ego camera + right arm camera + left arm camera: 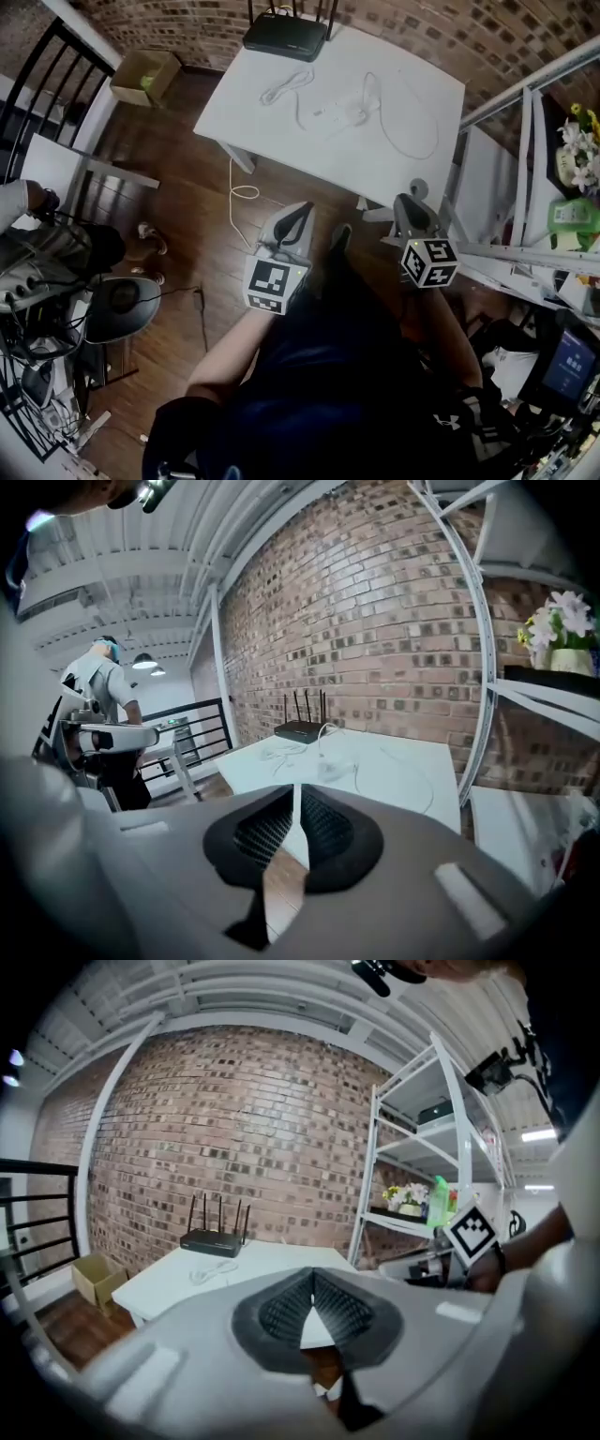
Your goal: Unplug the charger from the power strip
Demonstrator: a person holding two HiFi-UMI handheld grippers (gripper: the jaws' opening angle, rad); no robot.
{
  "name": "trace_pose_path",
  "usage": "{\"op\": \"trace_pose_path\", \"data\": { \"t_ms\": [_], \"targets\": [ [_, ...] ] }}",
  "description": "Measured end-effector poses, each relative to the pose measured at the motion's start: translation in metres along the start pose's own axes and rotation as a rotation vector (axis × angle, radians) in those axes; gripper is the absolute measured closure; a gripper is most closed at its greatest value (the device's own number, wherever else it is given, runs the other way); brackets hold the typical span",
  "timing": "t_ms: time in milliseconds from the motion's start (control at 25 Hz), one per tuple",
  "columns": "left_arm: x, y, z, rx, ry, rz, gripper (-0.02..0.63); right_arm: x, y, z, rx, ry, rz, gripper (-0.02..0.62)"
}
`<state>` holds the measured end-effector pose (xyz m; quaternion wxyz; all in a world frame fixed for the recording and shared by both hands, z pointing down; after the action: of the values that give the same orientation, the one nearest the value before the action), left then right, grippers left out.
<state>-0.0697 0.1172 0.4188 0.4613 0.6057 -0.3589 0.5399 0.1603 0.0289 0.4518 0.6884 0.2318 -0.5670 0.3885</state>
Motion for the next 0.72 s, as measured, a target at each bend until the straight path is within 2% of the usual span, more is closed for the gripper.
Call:
{"op": "trace_pose_path", "data": {
  "t_ms": [160, 440, 600, 720],
  "targets": [
    [0.006, 0.015, 0.042, -0.041, 0.045, 0.036, 0.589, 0.005, -0.018, 0.054, -0.048, 0.022, -0.017, 0.527],
    [0.022, 0.038, 0.117, -0.11, 0.14, 0.105, 0.518, 0.012, -0.041, 0.134, -0.163, 0.081, -0.046, 0.498],
    [0.049, 0.052, 0.155, -0.117, 0.246, 0.093, 0.452, 0.019, -0.049, 0.172, -0.2, 0.13, -0.065, 0.467],
    [0.069, 0.069, 0.176, -0.142, 0.304, 0.086, 0.446, 0.026, -0.052, 0.197, -0.189, 0.165, -0.083, 0.434]
  ]
}}
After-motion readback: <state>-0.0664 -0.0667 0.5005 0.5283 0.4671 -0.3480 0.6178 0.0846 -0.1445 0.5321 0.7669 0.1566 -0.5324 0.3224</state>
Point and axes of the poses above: the fingertips, and each gripper's own axes: z forward along the fingers, y to its left, x out of its underside, the point moved 6 cm from there along -z, backward along the fingers, and after that the axes turned 13 degrees about -y, right-handed, at the moved point
